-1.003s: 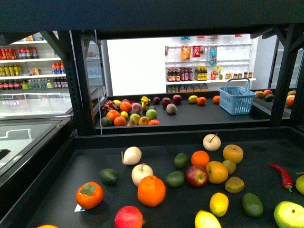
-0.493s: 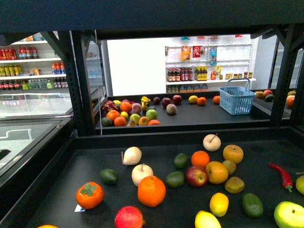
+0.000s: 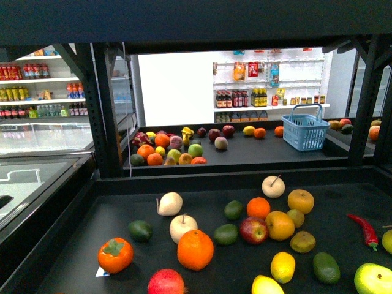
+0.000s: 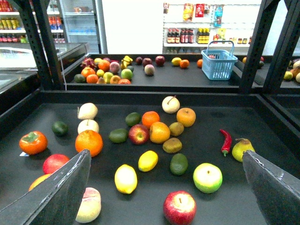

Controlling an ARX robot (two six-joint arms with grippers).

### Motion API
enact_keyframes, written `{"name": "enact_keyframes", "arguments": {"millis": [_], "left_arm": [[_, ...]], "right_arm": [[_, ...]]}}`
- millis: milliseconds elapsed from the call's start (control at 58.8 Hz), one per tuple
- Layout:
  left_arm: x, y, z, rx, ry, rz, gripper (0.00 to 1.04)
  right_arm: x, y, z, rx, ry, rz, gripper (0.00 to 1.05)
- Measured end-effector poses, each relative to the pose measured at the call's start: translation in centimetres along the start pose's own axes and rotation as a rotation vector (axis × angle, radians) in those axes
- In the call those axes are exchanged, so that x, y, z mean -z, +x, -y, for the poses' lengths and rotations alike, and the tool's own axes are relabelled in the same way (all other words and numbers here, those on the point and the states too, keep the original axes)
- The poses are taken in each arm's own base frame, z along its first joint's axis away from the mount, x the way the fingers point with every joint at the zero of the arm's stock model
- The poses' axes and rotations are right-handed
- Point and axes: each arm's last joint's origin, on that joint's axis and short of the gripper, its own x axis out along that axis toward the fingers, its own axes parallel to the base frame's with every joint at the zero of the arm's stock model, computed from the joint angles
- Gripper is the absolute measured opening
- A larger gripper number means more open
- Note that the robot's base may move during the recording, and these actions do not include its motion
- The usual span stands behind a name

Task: Pick lemon from shelf

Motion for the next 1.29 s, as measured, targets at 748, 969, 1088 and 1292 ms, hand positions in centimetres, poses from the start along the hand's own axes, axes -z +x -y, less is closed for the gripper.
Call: {"name": "enact_keyframes", "arguments": {"millis": [748, 969, 1088, 1292], "left_arm": [[21.6, 2.4, 5.4, 0.262, 0.209, -0.602, 0.07], [26.1, 4.9, 4.9, 0.251, 0.198, -0.713, 0.07], [27.5, 5.6, 5.4, 0.266, 0.190, -0.734, 0.07], [29.3, 6.3, 7.1, 0.323, 0.187, -0.730, 0.07]], "right_arm": [[0.0, 0.0, 0.0, 0.000, 0.000, 0.000, 0.97], [0.0, 0.0, 0.0, 0.000, 0.000, 0.000, 0.97], [0.0, 0.0, 0.0, 0.000, 0.000, 0.000, 0.97], [0.0, 0.0, 0.0, 0.000, 0.000, 0.000, 0.97]]}}
